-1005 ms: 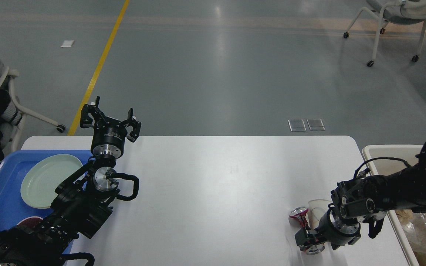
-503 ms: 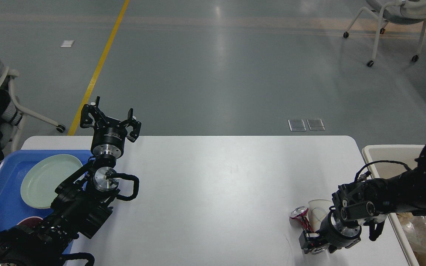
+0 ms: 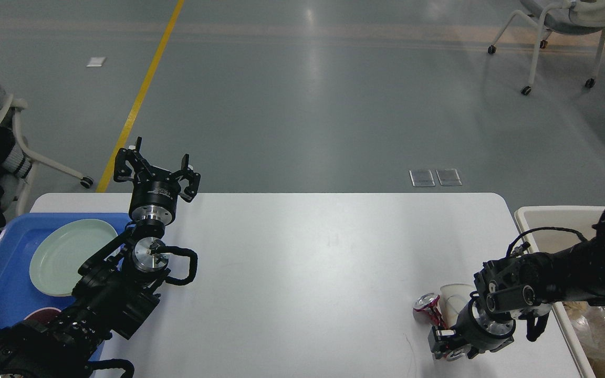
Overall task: Tidy desktop
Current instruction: 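Close the right gripper around the red-and-white can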
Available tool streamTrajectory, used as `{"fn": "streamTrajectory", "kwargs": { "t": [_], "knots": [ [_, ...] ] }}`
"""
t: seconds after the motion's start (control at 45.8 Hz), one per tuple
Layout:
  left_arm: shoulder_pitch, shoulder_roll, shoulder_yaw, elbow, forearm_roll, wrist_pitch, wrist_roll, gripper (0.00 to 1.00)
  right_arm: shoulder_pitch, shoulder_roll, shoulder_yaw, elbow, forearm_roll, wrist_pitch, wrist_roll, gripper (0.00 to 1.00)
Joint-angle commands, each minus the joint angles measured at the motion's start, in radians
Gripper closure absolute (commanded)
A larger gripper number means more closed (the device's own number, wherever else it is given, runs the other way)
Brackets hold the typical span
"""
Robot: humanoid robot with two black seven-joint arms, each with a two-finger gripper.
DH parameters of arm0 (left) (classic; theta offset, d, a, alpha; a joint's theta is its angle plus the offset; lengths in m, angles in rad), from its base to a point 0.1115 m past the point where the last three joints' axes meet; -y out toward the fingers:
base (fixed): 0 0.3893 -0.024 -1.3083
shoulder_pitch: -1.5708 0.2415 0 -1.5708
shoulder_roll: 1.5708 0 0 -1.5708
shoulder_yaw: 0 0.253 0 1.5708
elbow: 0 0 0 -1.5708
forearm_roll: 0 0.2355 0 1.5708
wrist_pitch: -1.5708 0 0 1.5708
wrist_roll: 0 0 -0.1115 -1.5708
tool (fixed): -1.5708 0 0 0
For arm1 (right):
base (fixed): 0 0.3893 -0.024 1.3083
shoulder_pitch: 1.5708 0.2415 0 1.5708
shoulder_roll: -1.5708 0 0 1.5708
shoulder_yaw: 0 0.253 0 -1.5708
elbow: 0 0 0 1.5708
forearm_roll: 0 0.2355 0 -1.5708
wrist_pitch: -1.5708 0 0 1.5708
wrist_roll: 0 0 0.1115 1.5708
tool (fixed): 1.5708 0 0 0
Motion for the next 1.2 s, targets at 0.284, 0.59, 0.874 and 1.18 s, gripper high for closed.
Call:
{"fn": "streamTrajectory", "kwargs": {
  "t": [0.284,0.59,0.874,1.18],
  "knots": [
    [-0.001,0.0,0.0,-0.001,0.0,0.0,0.0,0.0,0.018,-0.017,-0.007,0.0,-0.006,0.0,-0.002,0.02],
    [-0.001,0.0,0.0,0.0,0.0,0.0,0.0,0.0,-0.001,-0.007,0.002,-0.031,-0.006,-0.017,-0.002,0.05],
    [-0.001,0.0,0.0,0.0,0.0,0.0,0.0,0.0,0.001,-0.01,0.002,-0.037,-0.006,-0.015,0.0,0.27],
    [-0.001,0.0,0.0,0.0,0.0,0.0,0.0,0.0,0.001,-0.014,-0.001,-0.032,-0.003,-0.008,0.0,0.32]
  ]
}}
